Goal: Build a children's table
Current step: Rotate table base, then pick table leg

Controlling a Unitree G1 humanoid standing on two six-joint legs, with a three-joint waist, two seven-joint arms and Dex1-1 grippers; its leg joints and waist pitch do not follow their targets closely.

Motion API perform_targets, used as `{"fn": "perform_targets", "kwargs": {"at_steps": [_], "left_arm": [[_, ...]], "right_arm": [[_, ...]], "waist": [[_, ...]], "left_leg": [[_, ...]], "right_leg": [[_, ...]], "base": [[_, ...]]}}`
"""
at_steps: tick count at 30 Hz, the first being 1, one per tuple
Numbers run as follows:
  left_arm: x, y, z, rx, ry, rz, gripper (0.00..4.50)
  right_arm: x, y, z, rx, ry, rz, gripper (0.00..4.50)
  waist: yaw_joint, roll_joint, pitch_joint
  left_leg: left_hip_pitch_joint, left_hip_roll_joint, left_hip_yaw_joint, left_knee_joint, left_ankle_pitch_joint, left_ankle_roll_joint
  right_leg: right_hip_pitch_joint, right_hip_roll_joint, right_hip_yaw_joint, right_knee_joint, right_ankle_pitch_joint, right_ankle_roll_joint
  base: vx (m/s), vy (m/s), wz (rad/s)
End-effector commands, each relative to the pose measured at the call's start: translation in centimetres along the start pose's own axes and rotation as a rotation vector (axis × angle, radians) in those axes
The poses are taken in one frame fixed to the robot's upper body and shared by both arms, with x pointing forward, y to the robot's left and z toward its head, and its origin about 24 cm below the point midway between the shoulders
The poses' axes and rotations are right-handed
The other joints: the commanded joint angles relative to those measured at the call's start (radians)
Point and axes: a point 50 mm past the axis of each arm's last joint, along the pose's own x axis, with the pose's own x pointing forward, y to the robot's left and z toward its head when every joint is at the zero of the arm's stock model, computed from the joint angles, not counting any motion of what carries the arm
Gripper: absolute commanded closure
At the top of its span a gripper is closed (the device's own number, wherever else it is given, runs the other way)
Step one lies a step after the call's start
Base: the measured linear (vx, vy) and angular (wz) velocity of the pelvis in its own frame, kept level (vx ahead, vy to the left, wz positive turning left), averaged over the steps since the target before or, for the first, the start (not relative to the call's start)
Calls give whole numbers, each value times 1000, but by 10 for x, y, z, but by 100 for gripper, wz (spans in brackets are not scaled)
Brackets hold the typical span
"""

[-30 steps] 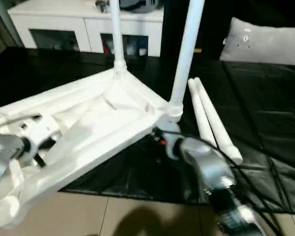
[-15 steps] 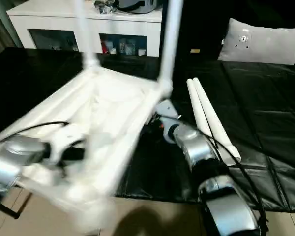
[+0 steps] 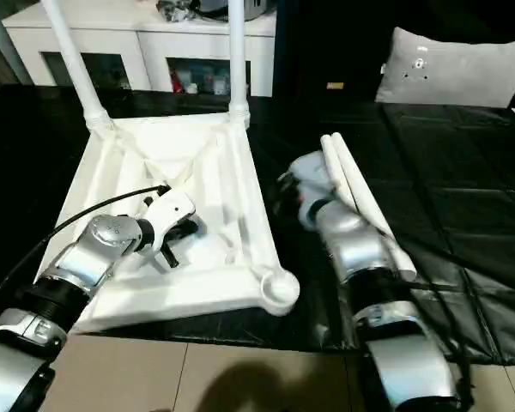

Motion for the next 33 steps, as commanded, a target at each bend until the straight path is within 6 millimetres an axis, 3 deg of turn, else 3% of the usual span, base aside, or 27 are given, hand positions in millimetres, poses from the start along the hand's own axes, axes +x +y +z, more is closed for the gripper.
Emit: {"fn": "perform_targets", "kwargs": {"at_steps": [1, 2, 5, 6, 7, 8, 12, 14, 17, 21, 28, 29, 33], "left_arm": [[-1, 11, 5, -21, -41, 85, 428], [-1, 7, 11, -51, -101, 60, 417], [-2, 2, 16, -40, -149, 18, 397], [-9, -5, 21, -26, -197, -46, 384], [-9, -5, 21, -26, -197, -46, 384], [-15, -10, 24, -26, -229, -92, 372], [-32, -19, 30, -17, -257, -204, 340], [-37, -21, 31, -12, -259, -234, 329], [-45, -23, 35, 5, -267, -264, 302], [-52, -25, 42, -1, -280, -292, 264], [-59, -34, 45, -2, -259, -358, 213], [-59, -35, 45, -4, -258, -362, 186], [-61, -36, 47, -6, -254, -368, 161]], "right_arm": [[-3, -11, 5, 39, 6, -62, 0], [-7, -18, 8, 59, 31, -76, 0], [-13, -24, 8, 71, 110, -89, 0], [-23, -31, 2, 48, 223, -82, 0], [-23, -31, 2, 48, 223, -82, 0], [-29, -34, -2, 45, 276, -86, 0], [-38, -41, -9, 95, 361, -100, 0], [-41, -41, -12, 110, 397, -90, 0], [-46, -38, -17, 128, 461, -60, 0], [-50, -35, -21, 148, 510, -48, 0], [-54, -36, -32, 178, 568, -54, 0], [-55, -35, -34, 197, 578, -42, 18], [-57, -30, -39, 205, 604, -9, 41]], "waist": [[6, 0, -75], [6, -7, -75], [13, -4, -75], [14, -7, -73], [19, -6, -75], [17, -5, -73], [23, -5, -74], [20, -6, -68], [18, -8, -63], [20, -10, -65], [18, -8, -68], [17, -8, -68], [19, -8, -68]], "left_leg": [[-6, 26, -3, -64, -75, 44], [-7, 25, -1, -64, -70, 50], [-7, 27, -2, -63, -62, 61], [-5, 32, -5, -66, -57, 59], [-7, 37, -7, -67, -49, 61], [-3, 37, -3, -66, -57, 58], [-5, 36, -1, -67, -58, 41], [-2, 32, 2, -67, -88, 36], [-2, 30, 2, -71, -112, 26], [-1, 29, 2, -71, -100, 18], [-4, 28, 0, -69, -68, 16], [-4, 26, 2, -68, -71, 16], [-4, 27, 1, -68, -74, 17]], "right_leg": [[77, -64, 66, -66, -218, -126], [79, -65, 66, -66, -218, -127], [76, -66, 66, -67, -226, -125], [80, -67, 67, -63, -222, -130], [82, -71, 68, -59, -208, -133], [73, -69, 69, -62, -212, -137], [77, -73, 71, -59, -225, -137], [70, -68, 69, -70, -273, -125], [71, -66, 68, -77, -329, -96], [69, -64, 67, -80, -352, -70], [72, -63, 68, -71, -294, -82], [71, -61, 67, -73, -296, -80], [73, -62, 67, -76, -308, -75]], "base": [[0, 0, 0], [0, 0, 0], [0, 0, 0], [0, 0, 0], [0, 0, 0], [0, 0, 0], [0, 0, 0], [0, 0, 0], [0, 0, 0], [0, 0, 0], [0, 0, 0], [0, 0, 0], [0, 0, 0]]}}
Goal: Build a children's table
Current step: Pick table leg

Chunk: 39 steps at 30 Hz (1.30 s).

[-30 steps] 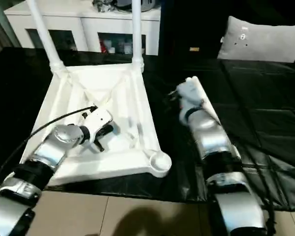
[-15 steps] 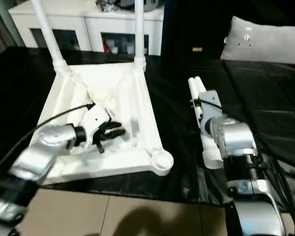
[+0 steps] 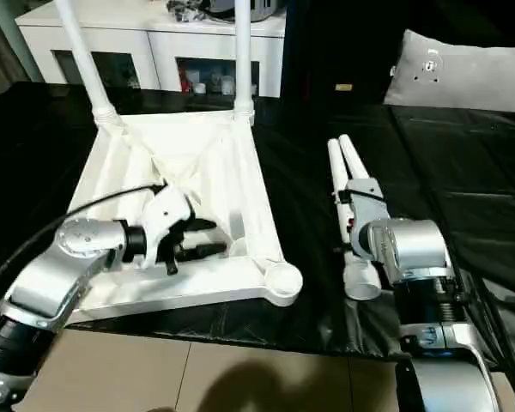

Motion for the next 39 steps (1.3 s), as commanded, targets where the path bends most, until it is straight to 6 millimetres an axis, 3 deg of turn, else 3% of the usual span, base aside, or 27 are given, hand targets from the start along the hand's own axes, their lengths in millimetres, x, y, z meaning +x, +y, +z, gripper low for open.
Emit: {"fn": "perform_targets", "kwargs": {"at_steps": [1, 7, 17, 18, 19, 20, 25, 26, 27, 28, 29, 30, 33, 35, 36, 37, 39], "left_arm": [[-1, -1, 6, 17, -4, -7, 148], [-1, -2, 6, 14, 2, -4, 104], [-1, -2, 8, 10, -4, -3, 8], [-1, -2, 8, 10, -8, 2, 8], [-1, -2, 8, 10, -8, 4, 0], [0, -2, 9, 14, -14, 14, 0], [0, 0, 12, 11, -39, 42, 0], [0, 3, 13, 6, -58, 61, 0], [1, 5, 14, 4, -69, 72, 0], [2, 7, 16, 1, -85, 91, 0], [4, 10, 19, -5, -102, 112, 0], [5, 12, 22, -13, -121, 134, 0], [10, 19, 32, -48, -183, 179, 0], [14, 23, 42, -92, -247, 212, 0], [16, 25, 47, -118, -279, 229, 0], [19, 28, 57, -160, -331, 253, 0], [23, 31, 69, -224, -399, 267, 0]], "right_arm": [[-1, 2, -3, 9, 15, 22, 55], [1, 5, -8, 12, 33, 47, 102], [3, 5, -12, 37, 53, 68, 204], [3, 5, -10, 51, 37, 83, 204], [3, 5, -10, 55, 34, 87, 215], [3, 6, -8, 66, 24, 103, 223], [4, 8, -5, 87, 8, 122, 256], [3, 10, -1, 119, -25, 139, 260], [2, 10, 2, 132, -40, 147, 262], [0, 11, 6, 143, -74, 156, 264], [-2, 12, 11, 156, -118, 170, 265], [-5, 14, 16, 180, -164, 193, 265], [-13, 16, 32, 253, -309, 266, 266], [-20, 17, 44, 351, -427, 368, 266], [-25, 17, 50, 385, -497, 429, 266], [-34, 19, 57, 423, -568, 520, 266], [-46, 22, 64, 441, -653, 646, 266]], "waist": [[0, -8, -68], [0, -10, -68], [0, -10, -69], [0, -16, -69], [2, -12, -69], [1, -17, -69], [3, -17, -70], [5, -4, -70], [1, -11, -70], [3, 1, -71], [1, -7, -71], [4, -1, -72], [6, -6, -75], [8, -6, -77], [8, -16, -77], [12, -18, -78], [16, -16, -79]], "left_leg": [[-5, 27, 0, -67, -78, 19], [-6, 24, 0, -66, -74, 20], [-6, 24, 0, -65, -70, 21], [-7, 24, 1, -65, -69, 23], [-6, 24, 0, -65, -67, 23], [-6, 25, 0, -65, -66, 25], [-7, 25, 1, -65, -55, 27], [-7, 25, -2, -64, -54, 24], [-6, 25, 0, -64, -65, 23], [-5, 25, -2, -64, -70, 19], [-6, 24, -1, -64, -76, 18], [-5, 22, -1, -63, -78, 19], [-8, 24, -3, -64, -67, 22], [-8, 24, -1, -61, -63, 32], [-8, 25, 1, -62, -61, 38], [-10, 24, 1, -60, -53, 49], [-11, 28, 0, -58, -37, 67]], "right_leg": [[72, -62, 66, -76, -311, -74], [73, -61, 64, -79, -331, -56], [73, -60, 64, -79, -324, -58], [74, -60, 63, -79, -326, -56], [73, -62, 64, -78, -328, -57], [73, -61, 64, -76, -329, -57], [72, -63, 64, -77, -329, -56], [71, -63, 64, -76, -323, -59], [71, -61, 63, -80, -323, -56], [72, -62, 62, -78, -320, -59], [73, -60, 61, -80, -316, -56], [72, -61, 61, -82, -317, -56], [76, -62, 60, -77, -298, -56], [75, -64, 60, -76, -288, -67], [75, -62, 60, -77, -283, -68], [78, -65, 60, -72, -275, -77], [77, -65, 60, -69, -246, -89]], "base": [[0, 0, 0], [0, 0, 0], [0, 0, 0], [0, 0, 0], [0, 0, 0], [0, 0, 0], [0, 0, 0], [0, 0, 0], [0, 0, 0], [0, 0, 0], [0, 0, 0], [0, 0, 0], [0, 0, 0], [0, 0, 0], [0, 0, 0], [0, 0, 0], [0, 0, 0]]}}
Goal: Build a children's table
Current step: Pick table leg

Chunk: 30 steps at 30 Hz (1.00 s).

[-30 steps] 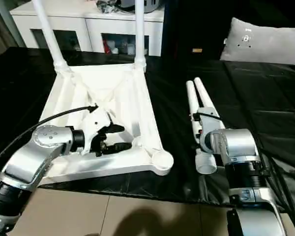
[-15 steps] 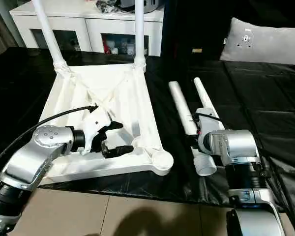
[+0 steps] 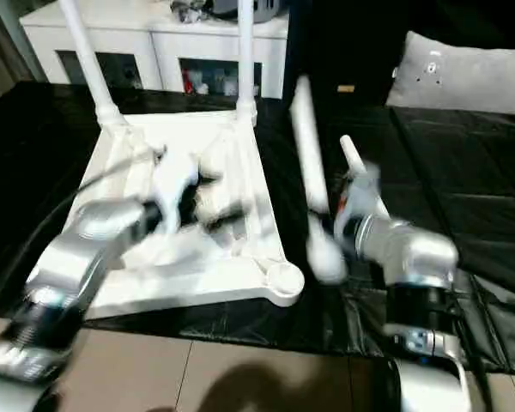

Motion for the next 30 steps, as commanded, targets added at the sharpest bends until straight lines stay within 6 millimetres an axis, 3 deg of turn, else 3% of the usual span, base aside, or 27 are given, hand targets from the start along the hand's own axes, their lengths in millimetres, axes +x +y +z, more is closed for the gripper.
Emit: {"fn": "perform_targets", "kwargs": {"at_steps": [1, 3, 5, 7, 10, 14, 15, 21, 23, 30], "left_arm": [[4, 3, 11, -81, -57, 25, 0], [10, -1, 25, -199, -145, -9, 0], [15, -4, 37, -316, -218, -40, 0], [20, -7, 43, -401, -254, -65, 0], [26, -16, 52, -501, -300, -126, 0], [30, -22, 64, -652, -369, -189, 0], [30, -23, 66, -678, -378, -197, 0], [30, -27, 67, -692, -370, -217, 0], [29, -29, 67, -686, -369, -224, 0], [28, -33, 68, -678, -385, -231, 65]], "right_arm": [[-5, 19, 16, 16, -91, 183, 266], [-10, 33, 19, 31, -134, 343, 266], [-14, 42, 20, 48, -166, 455, 266], [-17, 47, 20, 61, -189, 518, 266], [-20, 54, 19, 56, -200, 582, 266], [-23, 63, 13, 51, -188, 664, 266], [-25, 66, 11, 51, -185, 696, 266], [-21, 72, -1, 26, -140, 718, 266], [-20, 73, -3, 8, -138, 706, 266], [-20, 75, -10, -50, -125, 691, 266]], "waist": [[8, -16, -77], [11, -18, -77], [23, -13, -80], [21, -16, -79], [28, -21, -74], [38, -22, -76], [35, -33, -75], [40, -23, -75], [40, -25, -75], [49, -27, -76]], "left_leg": [[-10, 26, 2, -59, -36, 69], [-12, 24, 5, -56, -31, 84], [-13, 24, 4, -52, -14, 95], [-13, 25, 5, -53, -9, 100], [-11, 22, 8, -56, -28, 91], [-14, 23, 5, -56, -22, 81], [-17, 23, 6, -56, -24, 82], [-16, 23, 3, -58, -9, 69], [-17, 23, 2, -59, -14, 61], [-17, 26, 1, -59, -3, 57]], "right_leg": [[79, -63, 61, -68, -241, -93], [81, -63, 61, -69, -234, -102], [79, -66, 59, -69, -223, -117], [77, -63, 59, -71, -229, -118], [76, -62, 57, -85, -308, -84], [76, -63, 55, -84, -320, -56], [78, -61, 55, -85, -322, -49], [75, -61, 54, -89, -327, -10], [76, -61, 54, -90, -327, -3], [74, -63, 56, -86, -302, 1]], "base": [[0, 0, 0], [0, 0, 0], [0, 0, 0], [0, 0, 0], [0, 0, 0], [0, 0, 0], [0, 0, 0], [0, 0, 0], [0, 0, 0], [0, 0, 0]]}}
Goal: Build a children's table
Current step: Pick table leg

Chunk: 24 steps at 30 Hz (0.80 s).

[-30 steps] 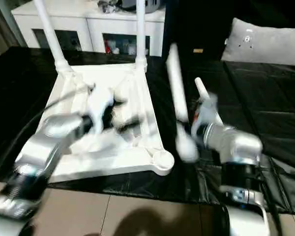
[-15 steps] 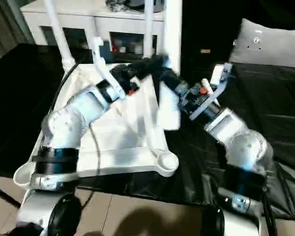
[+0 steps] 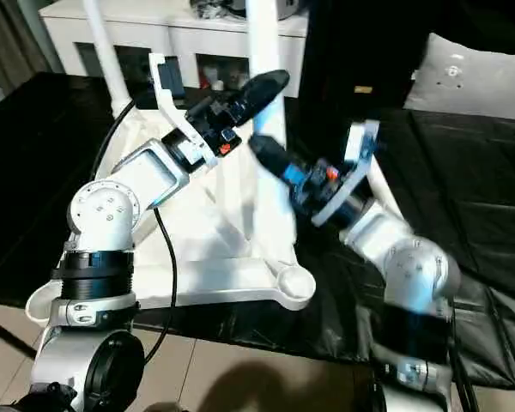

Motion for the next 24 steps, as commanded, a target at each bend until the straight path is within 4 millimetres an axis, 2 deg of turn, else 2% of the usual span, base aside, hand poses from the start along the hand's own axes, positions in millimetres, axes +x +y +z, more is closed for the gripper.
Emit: {"fn": "perform_targets", "kwargs": {"at_steps": [1, 2, 3, 4, 5, 6, 7, 8, 9, 10, 11, 13, 14, 17, 19, 22, 24], "left_arm": [[4, -8, -9, 3, 9, -20, 74], [4, -8, -9, 9, 11, -15, 87], [3, -8, -9, 17, 13, -7, 87], [4, -4, -10, 71, 12, 50, 95], [4, -2, -10, 95, 14, 75, 95], [6, 3, -11, 197, 25, 166, 104], [8, 6, -12, 274, 31, 242, 114], [9, 7, -13, 304, 33, 271, 129], [10, 8, -13, 320, 33, 304, 135], [11, 10, -13, 341, 26, 348, 135], [11, 11, -13, 361, 23, 384, 143], [12, 13, -14, 373, 15, 417, 156], [12, 14, -14, 364, 2, 439, 175], [12, 15, -15, 345, -4, 446, 187], [13, 15, -16, 346, -12, 455, 211], [14, 15, -17, 353, -16, 463, 230], [15, 14, -19, 352, -19, 461, 244]], "right_arm": [[4, 1, 1, -87, 20, -25, 266], [5, 0, 0, -115, 30, -45, 266], [6, -1, -1, -148, 40, -66, 266], [11, -5, -2, -229, 58, -130, 266], [12, -6, -3, -261, 66, -153, 266], [18, -9, -5, -392, 89, -229, 266], [24, -11, -8, -498, 97, -276, 266], [26, -11, -10, -541, 98, -291, 266], [29, -11, -12, -591, 100, -299, 266], [31, -10, -14, -640, 104, -305, 266], [34, -11, -17, -711, 112, -320, 266], [37, -12, -21, -761, 109, -333, 266], [39, -13, -22, -780, 96, -344, 266], [40, -14, -24, -809, 96, -361, 266], [42, -18, -25, -849, 79, -400, 266], [43, -22, -23, -878, 51, -443, 266], [44, -24, -23, -886, 40, -444, 266]], "waist": [[2, -21, -76], [5, -13, -77], [2, -18, -76], [3, -4, -76], [-3, -12, -75], [0, -13, -77], [-4, -14, -75], [-1, -13, -77], [-5, -9, -77], [-7, -9, -78], [-7, -5, -80], [-12, -8, -80], [-15, -10, -82], [-21, -5, -84], [-24, -8, -84], [-29, -4, -82], [-30, -4, -80]], "left_leg": [[-9, 26, 1, -61, -10, 49], [-9, 28, -1, -61, -13, 42], [-10, 25, 1, -61, -18, 38], [-10, 24, 0, -61, -20, 33], [-10, 24, 0, -61, -29, 27], [-9, 24, -3, -61, -29, 21], [-12, 21, -2, -61, -29, 10], [-10, 25, -6, -62, -35, -1], [-9, 19, -3, -61, -47, 2], [-9, 19, -3, -60, -47, 6], [-12, 24, -7, -60, -36, 8], [-13, 24, -8, -59, -27, 11], [-13, 23, -8, -58, -22, 21], [-11, 32, -11, -56, 8, 57], [-12, 32, -11, -53, 23, 68], [-10, 30, -7, -53, 8, 84], [-8, 32, -7, -55, -12, 92]], "right_leg": [[77, -63, 59, -82, -314, 3], [76, -66, 58, -81, -317, 4], [77, -63, 59, -84, -321, 11], [76, -62, 59, -84, -322, 14], [75, -59, 57, -88, -325, 32], [76, -61, 56, -87, -326, 42], [76, -58, 56, -88, -334, 70], [74, -62, 55, -87, -340, 82], [75, -59, 54, -92, -352, 98], [75, -57, 54, -90, -342, 93], [76, -58, 54, -83, -301, 77], [76, -56, 54, -80, -270, 64], [79, -56, 55, -76, -244, 42], [79, -60, 61, -60, -147, -49], [79, -62, 63, -55, -115, -80], [80, -64, 64, -57, -127, -105], [81, -63, 64, -60, -150, -108]], "base": [[0, 0, 0], [0, 0, 0], [0, 0, 0], [0, 0, 0], [0, 0, 0], [0, 0, 0], [0, 0, 0], [0, 0, 0], [0, 0, 0], [0, 0, 0], [0, 0, 0], [0, 0, 0], [0, 0, 0], [0, 0, 0], [0, 0, 0], [0, 0, 0], [0, 0, 0]]}}
